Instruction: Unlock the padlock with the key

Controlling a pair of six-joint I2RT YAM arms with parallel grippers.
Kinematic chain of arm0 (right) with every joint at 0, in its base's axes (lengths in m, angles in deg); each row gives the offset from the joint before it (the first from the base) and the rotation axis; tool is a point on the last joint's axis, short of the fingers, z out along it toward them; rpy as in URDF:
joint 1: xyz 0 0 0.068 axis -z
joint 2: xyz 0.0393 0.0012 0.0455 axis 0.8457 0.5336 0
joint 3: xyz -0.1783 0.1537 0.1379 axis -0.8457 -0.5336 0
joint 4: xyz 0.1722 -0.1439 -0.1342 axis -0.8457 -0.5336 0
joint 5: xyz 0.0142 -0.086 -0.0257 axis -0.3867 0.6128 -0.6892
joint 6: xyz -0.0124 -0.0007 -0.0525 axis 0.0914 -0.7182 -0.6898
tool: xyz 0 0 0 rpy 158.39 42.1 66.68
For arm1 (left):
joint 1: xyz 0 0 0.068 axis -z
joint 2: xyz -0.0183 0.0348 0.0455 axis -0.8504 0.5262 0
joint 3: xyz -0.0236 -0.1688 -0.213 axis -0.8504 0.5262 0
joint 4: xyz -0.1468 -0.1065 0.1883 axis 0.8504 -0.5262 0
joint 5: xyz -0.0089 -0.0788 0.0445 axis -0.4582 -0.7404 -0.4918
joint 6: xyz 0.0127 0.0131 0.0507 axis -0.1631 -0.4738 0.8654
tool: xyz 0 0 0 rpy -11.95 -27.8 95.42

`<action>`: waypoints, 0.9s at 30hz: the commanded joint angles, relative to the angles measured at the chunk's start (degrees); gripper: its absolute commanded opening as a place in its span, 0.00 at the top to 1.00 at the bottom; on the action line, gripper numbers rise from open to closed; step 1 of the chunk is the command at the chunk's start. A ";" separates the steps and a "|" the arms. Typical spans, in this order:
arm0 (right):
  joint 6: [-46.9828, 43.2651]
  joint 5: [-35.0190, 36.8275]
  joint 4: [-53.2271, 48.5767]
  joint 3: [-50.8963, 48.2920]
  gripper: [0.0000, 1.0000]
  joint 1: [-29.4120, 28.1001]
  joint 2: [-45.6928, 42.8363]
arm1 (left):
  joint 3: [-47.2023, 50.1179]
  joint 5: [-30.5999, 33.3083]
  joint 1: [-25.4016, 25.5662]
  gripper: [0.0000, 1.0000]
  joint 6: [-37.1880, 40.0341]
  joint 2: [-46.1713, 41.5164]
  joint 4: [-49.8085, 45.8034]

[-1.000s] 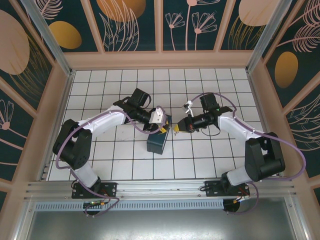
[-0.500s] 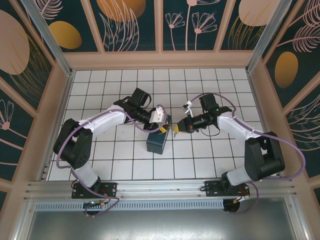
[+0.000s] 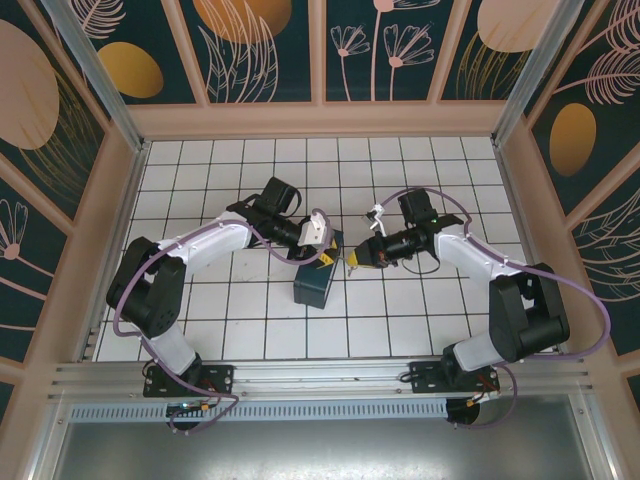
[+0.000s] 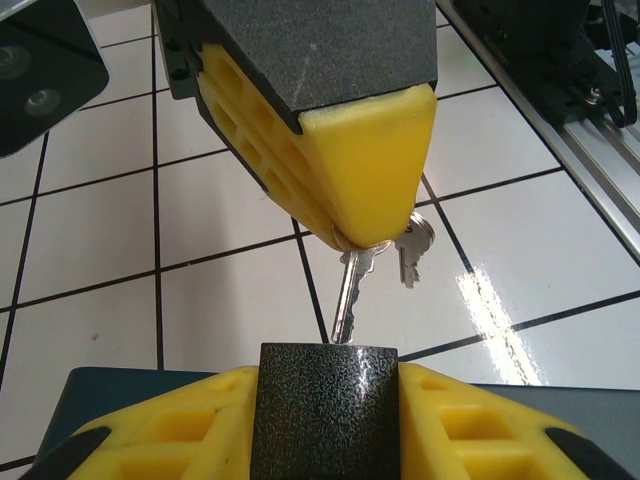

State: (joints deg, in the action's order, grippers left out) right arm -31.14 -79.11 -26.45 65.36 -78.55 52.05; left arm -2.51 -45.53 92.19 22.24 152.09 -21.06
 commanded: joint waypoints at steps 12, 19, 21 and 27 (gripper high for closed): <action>0.10 -1.69 3.19 0.22 1.00 -0.94 -0.02 | 1.37 -1.91 -0.05 0.67 1.49 -1.61 -0.85; 0.33 -1.87 3.85 -0.06 1.00 -0.74 -0.23 | 1.75 -2.17 0.01 0.67 1.92 -1.91 -1.10; 0.90 -2.11 4.52 -0.20 1.00 -0.82 -0.23 | 1.64 -2.18 0.05 0.67 1.48 -1.90 -0.76; 0.22 -2.15 3.78 0.56 1.00 -2.18 0.63 | 1.39 -2.17 0.02 0.67 1.12 -1.84 -0.40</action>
State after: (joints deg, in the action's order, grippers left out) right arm -30.64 -79.31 -24.85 65.36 -79.09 52.05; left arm -1.83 -45.70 91.99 22.72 151.24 -21.12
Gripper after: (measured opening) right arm 0.050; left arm 0.333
